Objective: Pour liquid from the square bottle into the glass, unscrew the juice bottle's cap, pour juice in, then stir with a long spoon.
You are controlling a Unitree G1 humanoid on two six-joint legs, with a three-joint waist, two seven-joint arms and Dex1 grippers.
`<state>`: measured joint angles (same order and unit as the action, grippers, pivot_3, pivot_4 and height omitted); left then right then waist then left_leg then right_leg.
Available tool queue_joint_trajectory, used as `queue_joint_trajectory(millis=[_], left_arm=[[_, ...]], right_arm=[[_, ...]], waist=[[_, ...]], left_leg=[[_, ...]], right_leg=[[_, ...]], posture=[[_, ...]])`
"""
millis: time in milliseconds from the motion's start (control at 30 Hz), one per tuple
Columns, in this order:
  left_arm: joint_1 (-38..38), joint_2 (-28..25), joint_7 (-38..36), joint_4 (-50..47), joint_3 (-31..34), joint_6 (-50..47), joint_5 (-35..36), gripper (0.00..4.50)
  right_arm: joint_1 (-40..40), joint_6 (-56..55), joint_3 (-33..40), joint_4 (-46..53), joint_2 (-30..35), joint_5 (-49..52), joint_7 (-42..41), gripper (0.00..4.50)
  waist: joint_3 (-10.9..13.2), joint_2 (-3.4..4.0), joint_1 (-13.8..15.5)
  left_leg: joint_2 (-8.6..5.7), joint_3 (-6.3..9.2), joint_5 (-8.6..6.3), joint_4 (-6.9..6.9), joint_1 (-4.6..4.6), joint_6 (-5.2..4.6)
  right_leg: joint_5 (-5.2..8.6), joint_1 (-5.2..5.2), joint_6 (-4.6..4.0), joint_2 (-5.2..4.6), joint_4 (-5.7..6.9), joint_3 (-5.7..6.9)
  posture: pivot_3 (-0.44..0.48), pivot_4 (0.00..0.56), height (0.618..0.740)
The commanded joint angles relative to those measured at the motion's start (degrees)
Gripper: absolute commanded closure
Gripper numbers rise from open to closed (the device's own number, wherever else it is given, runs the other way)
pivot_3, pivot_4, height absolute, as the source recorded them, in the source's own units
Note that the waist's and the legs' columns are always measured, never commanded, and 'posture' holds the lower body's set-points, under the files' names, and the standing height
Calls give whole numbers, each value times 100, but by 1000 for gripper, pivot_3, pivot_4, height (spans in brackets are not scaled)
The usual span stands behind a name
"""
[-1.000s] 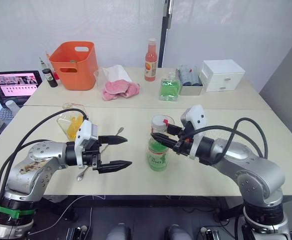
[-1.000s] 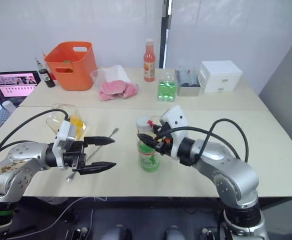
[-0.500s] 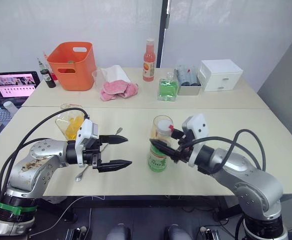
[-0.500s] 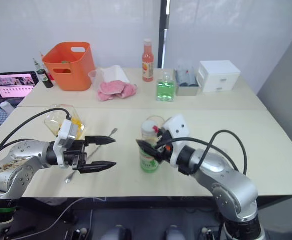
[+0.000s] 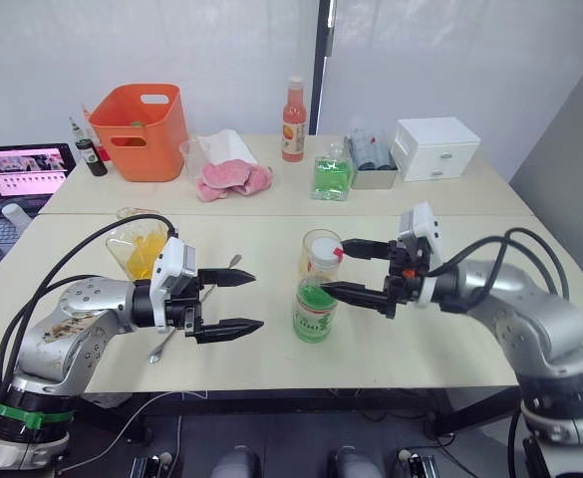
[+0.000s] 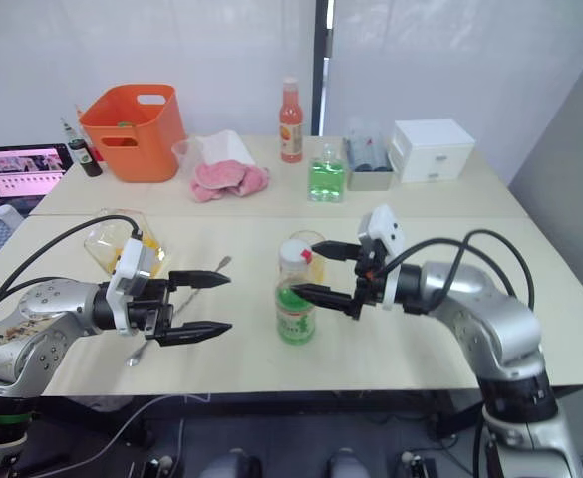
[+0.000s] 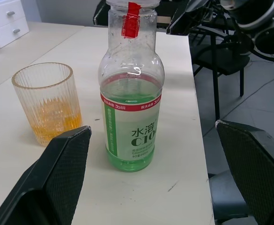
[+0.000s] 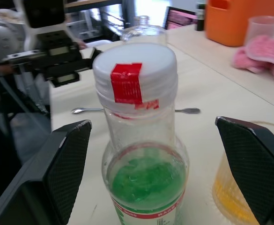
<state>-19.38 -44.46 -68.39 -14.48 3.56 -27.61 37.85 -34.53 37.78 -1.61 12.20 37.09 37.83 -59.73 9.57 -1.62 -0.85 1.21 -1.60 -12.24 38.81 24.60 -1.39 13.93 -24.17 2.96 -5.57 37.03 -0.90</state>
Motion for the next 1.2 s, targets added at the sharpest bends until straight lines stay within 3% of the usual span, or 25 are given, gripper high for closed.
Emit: queue_joint_trajectory(millis=[33,133,333,400,600,867,1200], left_arm=[[13,-30,28,-204,134,78,20,0],[77,-54,86,-286,189,43,48,0],[215,-102,179,-417,292,6,97,0],[271,-116,194,-452,324,8,112,0],[357,-133,200,-483,368,33,114,0],[259,-133,156,-384,320,4,131,0],[-77,-75,39,-176,125,-34,85,0]], right_arm=[[-373,-429,-283,-514,-14,-175,-780,15],[-614,-652,-435,-928,-150,-354,-1012,711],[-765,-917,-497,-1282,-333,-570,-1207,2815],[-737,-919,-451,-1247,-338,-544,-1256,3159],[-566,-638,-230,-657,-328,-278,-1070,3172],[-34,-184,-289,840,-534,-451,264,3173],[206,-274,-666,719,-480,-927,565,3173]], waist=[[0,0,5],[0,0,7],[0,0,38],[0,0,33],[1,0,21],[1,0,23],[0,0,38]], left_leg=[[0,0,0,0,1,0],[0,0,0,1,2,0],[-3,1,0,2,3,0],[-2,1,0,2,2,0],[-1,2,0,1,3,0],[-1,3,0,1,3,1],[-4,1,0,2,0,1]], right_leg=[[0,-1,0,0,0,0],[0,-1,0,-2,0,-1],[-1,-1,0,-7,1,0],[-1,-1,0,-7,2,0],[-1,-4,-1,-6,4,0],[-1,-5,-1,-7,5,0],[-1,-2,-1,-7,5,0]], posture=[[0,150,715],[0,150,715],[0,150,715],[0,150,715],[0,150,715],[0,150,715],[0,150,715]])
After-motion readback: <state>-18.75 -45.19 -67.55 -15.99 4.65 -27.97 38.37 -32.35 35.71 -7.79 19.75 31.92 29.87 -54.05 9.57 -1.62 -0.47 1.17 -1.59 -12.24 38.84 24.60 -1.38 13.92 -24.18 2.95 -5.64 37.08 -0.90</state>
